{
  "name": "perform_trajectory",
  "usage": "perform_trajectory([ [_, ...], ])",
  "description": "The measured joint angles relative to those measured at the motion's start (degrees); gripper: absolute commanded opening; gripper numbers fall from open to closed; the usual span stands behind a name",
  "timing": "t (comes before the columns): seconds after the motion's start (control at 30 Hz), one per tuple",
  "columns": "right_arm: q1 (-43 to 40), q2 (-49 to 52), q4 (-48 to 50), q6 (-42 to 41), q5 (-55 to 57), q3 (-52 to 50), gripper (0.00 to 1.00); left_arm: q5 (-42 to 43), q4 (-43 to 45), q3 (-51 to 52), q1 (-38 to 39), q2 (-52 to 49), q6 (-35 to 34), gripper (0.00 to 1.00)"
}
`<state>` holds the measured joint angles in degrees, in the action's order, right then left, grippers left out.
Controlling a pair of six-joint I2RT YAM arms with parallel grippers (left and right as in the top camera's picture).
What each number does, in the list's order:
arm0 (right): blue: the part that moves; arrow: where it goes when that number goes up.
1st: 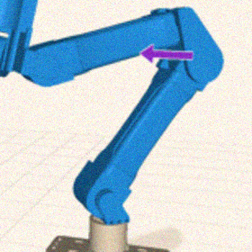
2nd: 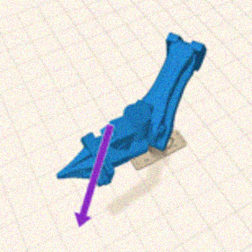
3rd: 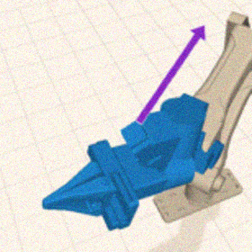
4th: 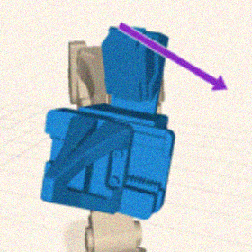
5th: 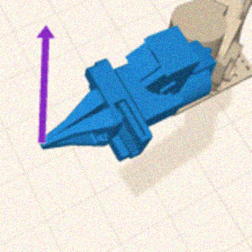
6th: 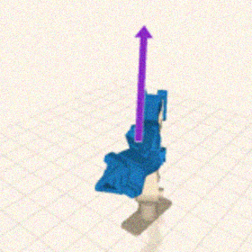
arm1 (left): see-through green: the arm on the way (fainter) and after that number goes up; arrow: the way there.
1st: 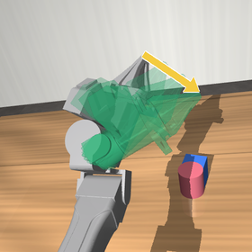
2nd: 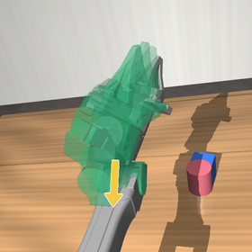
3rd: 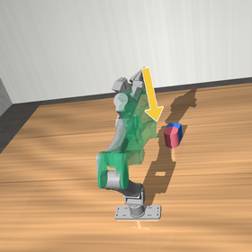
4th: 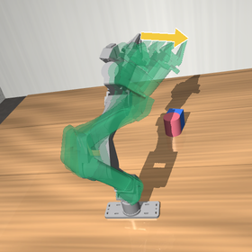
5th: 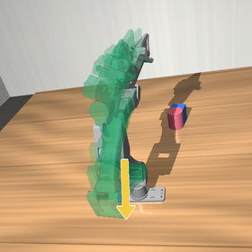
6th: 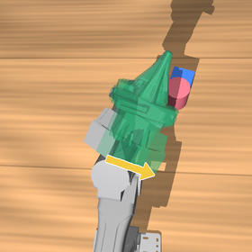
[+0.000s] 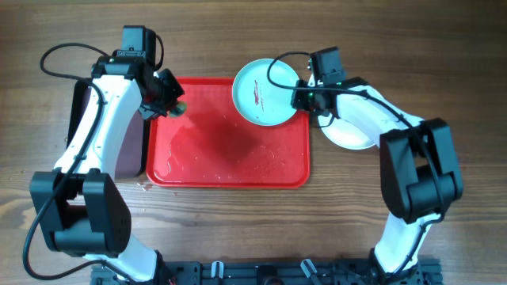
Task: Clean dirty plates on tray and stack at the side
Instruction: 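Grip the pale-green plate rim and drag it to the tray center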
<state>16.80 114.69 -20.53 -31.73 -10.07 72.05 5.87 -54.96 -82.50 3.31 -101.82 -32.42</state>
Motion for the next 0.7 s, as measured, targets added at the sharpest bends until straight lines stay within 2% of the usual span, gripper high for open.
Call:
perform_trajectory([
  [0.13, 0.8, 0.2, 0.1, 0.0, 0.0, 0.0, 0.04, 0.0, 0.0, 0.0, 0.0, 0.0, 0.0, 0.04],
  [0.33, 0.9, 0.2, -3.0, 0.0, -0.7, 0.0, 0.04, 0.0, 0.0, 0.0, 0.0, 0.0, 0.0, 0.04],
  [0.6, 2.7, 0.2, -13.7, 0.6, -8.1, 0.6, 0.04, 0.0, 0.0, 0.0, 0.0, 0.0, 0.0, 0.04],
  [0.7, 5.7, 0.2, -16.0, 1.8, -10.9, 0.6, 0.13, 0.0, 0.0, 0.0, 0.0, 0.0, 0.0, 0.04],
])
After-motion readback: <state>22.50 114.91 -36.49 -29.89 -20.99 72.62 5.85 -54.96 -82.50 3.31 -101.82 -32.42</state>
